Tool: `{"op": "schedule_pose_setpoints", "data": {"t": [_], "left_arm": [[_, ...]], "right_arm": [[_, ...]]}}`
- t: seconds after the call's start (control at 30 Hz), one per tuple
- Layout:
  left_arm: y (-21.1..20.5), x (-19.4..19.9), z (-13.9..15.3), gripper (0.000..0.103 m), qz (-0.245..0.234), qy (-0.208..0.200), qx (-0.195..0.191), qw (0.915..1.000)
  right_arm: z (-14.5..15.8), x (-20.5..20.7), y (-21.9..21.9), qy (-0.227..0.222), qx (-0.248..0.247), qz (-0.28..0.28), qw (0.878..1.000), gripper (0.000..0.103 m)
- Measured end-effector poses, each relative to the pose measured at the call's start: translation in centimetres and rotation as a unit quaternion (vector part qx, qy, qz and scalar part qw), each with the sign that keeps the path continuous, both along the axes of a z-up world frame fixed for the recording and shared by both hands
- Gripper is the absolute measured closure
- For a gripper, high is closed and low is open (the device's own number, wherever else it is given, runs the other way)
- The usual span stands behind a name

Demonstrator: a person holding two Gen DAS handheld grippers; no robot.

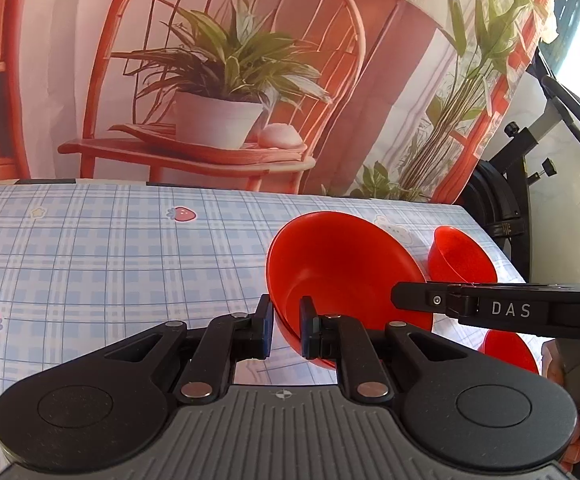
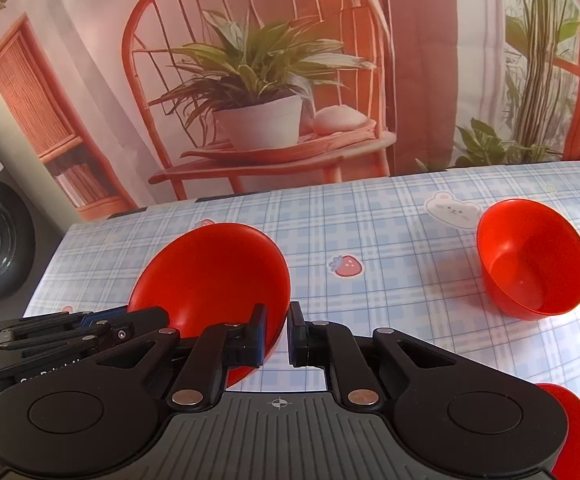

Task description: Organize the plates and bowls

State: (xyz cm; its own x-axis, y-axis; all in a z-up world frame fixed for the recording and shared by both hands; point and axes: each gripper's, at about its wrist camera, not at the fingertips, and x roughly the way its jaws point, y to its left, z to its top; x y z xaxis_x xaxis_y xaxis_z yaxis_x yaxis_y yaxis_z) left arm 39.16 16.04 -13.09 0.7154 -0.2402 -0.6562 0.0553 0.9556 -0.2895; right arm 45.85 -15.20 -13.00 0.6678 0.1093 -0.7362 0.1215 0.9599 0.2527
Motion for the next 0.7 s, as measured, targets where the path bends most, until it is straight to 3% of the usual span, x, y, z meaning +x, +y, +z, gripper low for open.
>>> {"op": "schedule_pose_setpoints", "data": {"t": [0.23,0.7], "left_arm": [[-3.0,-2.1,2.0,0.088,-0.022,0.000,0.012,0.9997],[-10.8,-3.3,3.6,0.088,-0.076,0.005,0.046,0.9960]], "right_arm": [[1.6,-4.9,-1.8,-0.035,0.028,-0.034,0.998,0.093],[1.0,-13.1,-7.6,-0.075,0.084,-0.107,0.988,0.093]]}}
